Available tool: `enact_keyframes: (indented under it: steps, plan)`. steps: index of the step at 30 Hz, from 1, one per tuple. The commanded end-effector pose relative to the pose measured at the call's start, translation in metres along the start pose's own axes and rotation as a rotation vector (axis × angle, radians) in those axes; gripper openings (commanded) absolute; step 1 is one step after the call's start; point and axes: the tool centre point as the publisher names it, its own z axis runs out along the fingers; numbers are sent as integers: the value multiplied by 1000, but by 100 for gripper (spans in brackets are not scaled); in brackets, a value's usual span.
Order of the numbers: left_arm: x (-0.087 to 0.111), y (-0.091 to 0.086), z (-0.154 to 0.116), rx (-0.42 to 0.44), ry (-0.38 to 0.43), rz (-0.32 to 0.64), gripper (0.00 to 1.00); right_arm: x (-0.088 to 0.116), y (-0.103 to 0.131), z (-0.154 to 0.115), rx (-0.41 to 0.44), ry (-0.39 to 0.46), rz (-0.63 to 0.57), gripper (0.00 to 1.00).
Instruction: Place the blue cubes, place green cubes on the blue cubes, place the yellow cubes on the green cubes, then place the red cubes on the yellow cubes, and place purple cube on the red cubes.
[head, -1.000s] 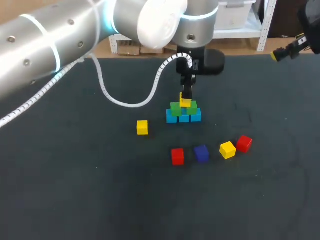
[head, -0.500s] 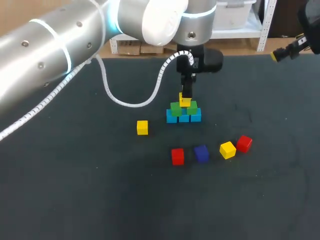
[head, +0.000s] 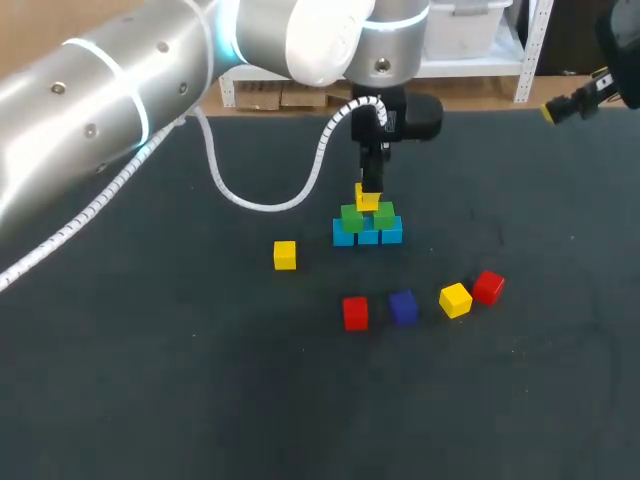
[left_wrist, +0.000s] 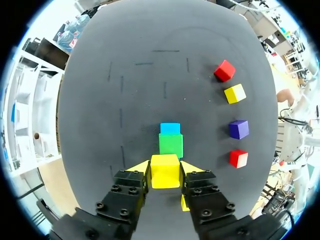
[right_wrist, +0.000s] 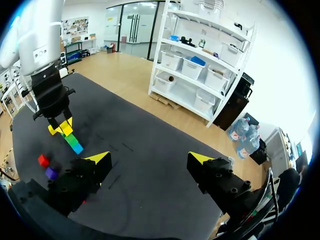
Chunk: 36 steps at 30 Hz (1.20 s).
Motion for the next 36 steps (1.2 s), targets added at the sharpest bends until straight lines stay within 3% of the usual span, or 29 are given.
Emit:
enact_keyframes:
  steps: [1, 17, 24, 27, 28, 29, 30, 36]
  plan:
    - [-1, 2, 0, 8, 6, 1, 0, 2, 2, 0, 11, -6, 1, 100]
    - [1, -1, 3, 17, 18, -8, 0, 2, 2, 0, 11, -6, 1, 100]
    - [0, -2, 4, 20, 21, -14, 36, 2, 2, 0, 11, -6, 1, 100]
    - [0, -2, 3, 18, 19, -14, 47, 2, 2, 0, 11, -6, 1, 100]
    - [0, -2, 3, 17, 17, -14, 61, 2, 2, 0, 11, -6, 1, 100]
    - [0, -2, 3, 15, 16, -14, 89, 2, 2, 0, 11, -6, 1, 100]
    - [0, -1, 3, 14, 15, -14, 100, 2, 2, 0, 11, -6, 1, 100]
    - [-1, -1, 0, 8, 5, -18, 100, 2, 2, 0, 11, -6, 1, 100]
